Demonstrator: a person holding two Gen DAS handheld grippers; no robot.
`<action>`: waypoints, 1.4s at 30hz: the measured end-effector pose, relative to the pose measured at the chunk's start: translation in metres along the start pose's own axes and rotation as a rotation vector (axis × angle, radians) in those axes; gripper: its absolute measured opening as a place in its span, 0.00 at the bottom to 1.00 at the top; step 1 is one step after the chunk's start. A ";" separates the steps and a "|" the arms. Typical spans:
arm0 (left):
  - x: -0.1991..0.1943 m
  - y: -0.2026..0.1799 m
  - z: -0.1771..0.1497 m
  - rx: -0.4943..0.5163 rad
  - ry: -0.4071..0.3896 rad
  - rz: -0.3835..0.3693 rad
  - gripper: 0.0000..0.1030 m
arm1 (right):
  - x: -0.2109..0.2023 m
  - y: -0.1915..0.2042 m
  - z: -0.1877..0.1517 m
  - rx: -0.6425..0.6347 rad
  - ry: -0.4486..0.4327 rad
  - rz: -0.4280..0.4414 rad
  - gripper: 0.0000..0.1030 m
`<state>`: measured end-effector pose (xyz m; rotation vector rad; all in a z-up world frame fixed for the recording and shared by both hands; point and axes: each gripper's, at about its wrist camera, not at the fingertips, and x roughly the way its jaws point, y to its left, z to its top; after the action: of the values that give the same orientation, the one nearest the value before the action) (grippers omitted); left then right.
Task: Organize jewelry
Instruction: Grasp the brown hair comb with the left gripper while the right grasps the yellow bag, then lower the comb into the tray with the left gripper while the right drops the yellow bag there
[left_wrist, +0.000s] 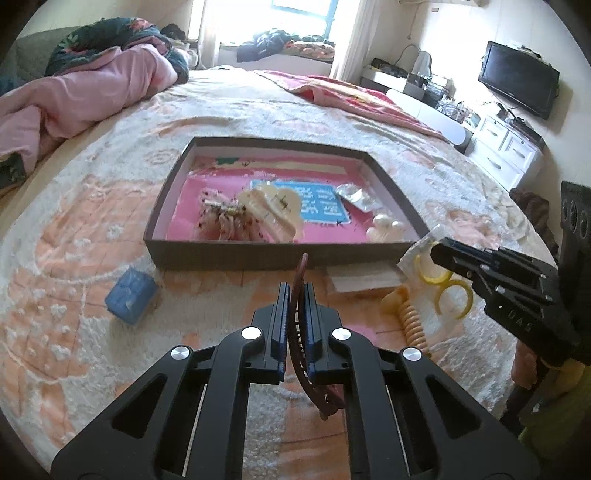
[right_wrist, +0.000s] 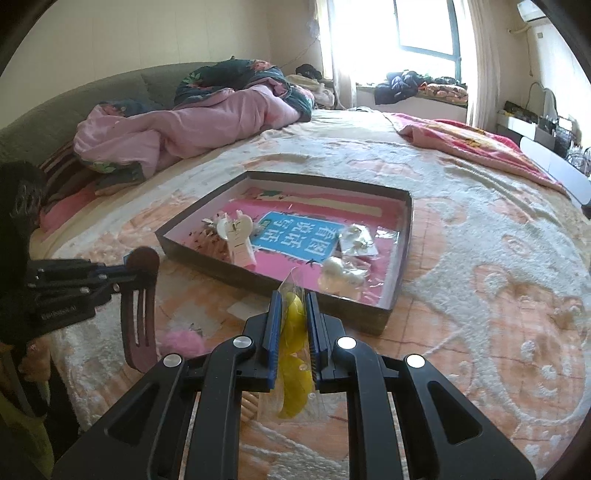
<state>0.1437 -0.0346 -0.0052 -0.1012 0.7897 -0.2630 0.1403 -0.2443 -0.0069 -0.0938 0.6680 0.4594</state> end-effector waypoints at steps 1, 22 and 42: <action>-0.001 0.000 0.002 0.002 -0.005 0.000 0.03 | -0.001 -0.001 0.000 0.002 -0.002 0.000 0.13; 0.001 0.005 0.054 0.021 -0.078 -0.033 0.02 | -0.001 -0.017 0.028 0.014 -0.032 -0.047 0.13; 0.045 0.024 0.104 -0.012 -0.092 0.007 0.03 | 0.048 -0.034 0.075 0.026 -0.050 -0.039 0.13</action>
<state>0.2523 -0.0249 0.0324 -0.1214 0.7000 -0.2453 0.2313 -0.2390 0.0205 -0.0702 0.6215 0.4139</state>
